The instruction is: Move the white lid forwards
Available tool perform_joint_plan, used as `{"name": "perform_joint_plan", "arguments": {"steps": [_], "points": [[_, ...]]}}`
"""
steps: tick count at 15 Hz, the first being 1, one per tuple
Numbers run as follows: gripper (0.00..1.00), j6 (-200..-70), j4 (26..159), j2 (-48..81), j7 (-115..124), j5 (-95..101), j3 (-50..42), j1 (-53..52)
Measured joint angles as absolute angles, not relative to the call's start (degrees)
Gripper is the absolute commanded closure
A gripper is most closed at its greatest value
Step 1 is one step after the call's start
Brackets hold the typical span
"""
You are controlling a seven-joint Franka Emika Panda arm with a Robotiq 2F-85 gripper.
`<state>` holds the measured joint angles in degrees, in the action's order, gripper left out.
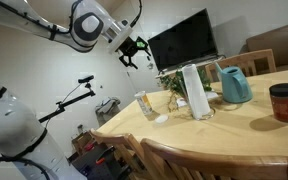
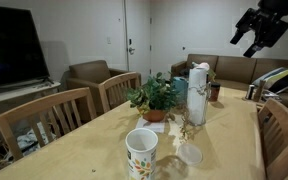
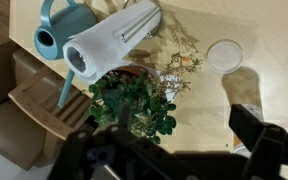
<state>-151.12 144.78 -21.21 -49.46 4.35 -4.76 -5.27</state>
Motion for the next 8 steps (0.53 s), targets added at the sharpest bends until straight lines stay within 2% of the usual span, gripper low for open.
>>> {"name": "perform_joint_plan", "arguments": {"steps": [3, 8], "points": [[0.0, -151.97, 144.83, -20.99, -52.58, 0.69, -6.52, -7.45], [0.0, -155.7, 145.09, -17.28, -68.96, -20.96, -13.36, -19.79]]}}
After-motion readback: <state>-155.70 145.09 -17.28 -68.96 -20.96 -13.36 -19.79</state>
